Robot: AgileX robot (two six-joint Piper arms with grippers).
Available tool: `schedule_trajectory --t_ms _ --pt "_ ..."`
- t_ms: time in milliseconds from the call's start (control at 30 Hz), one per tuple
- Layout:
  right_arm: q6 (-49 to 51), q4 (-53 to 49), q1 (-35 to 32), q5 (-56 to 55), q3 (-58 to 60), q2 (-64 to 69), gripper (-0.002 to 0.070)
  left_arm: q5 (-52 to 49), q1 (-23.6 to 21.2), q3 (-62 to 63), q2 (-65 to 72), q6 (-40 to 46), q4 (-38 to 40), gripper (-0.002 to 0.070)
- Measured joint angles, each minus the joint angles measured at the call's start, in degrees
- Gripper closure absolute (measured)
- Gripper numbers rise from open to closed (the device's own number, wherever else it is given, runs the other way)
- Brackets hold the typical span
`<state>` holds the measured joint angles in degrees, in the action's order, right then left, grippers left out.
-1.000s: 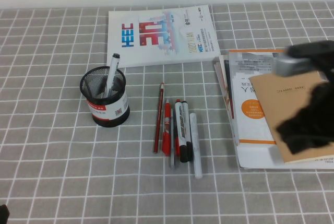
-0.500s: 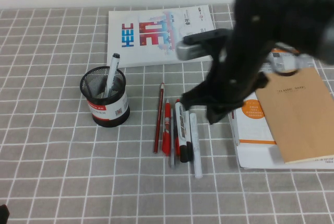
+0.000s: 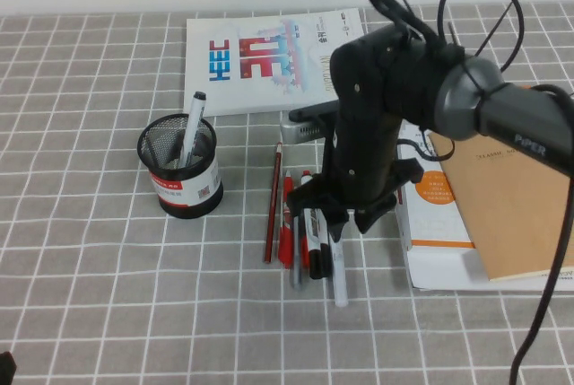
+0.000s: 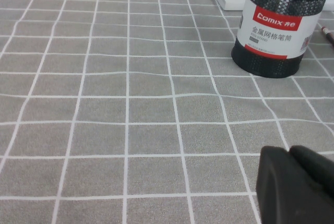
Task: Put the pen into the pen holder
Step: Pick up the pen on the table
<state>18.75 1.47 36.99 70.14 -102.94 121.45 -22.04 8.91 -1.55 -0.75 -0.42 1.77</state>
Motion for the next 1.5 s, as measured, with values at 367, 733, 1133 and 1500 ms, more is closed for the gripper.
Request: schedule_trajectory --t_ms 367,733,1133,1500 --pt "2.20 0.23 0.53 0.00 -0.22 3.29 0.0423 0.00 0.00 0.00 0.00 0.00 0.00 0.0680" --pt "2.24 0.05 1.09 -1.77 -0.22 3.44 0.0475 0.00 0.00 0.00 0.00 0.00 0.00 0.0680" --pt "2.58 -0.73 1.19 -0.53 -0.71 5.25 0.0545 0.00 0.00 0.00 0.00 0.00 0.00 0.0680" --pt "2.58 -1.87 2.75 -7.51 4.33 -1.79 0.0570 0.00 0.00 0.00 0.00 0.00 0.00 0.0680"
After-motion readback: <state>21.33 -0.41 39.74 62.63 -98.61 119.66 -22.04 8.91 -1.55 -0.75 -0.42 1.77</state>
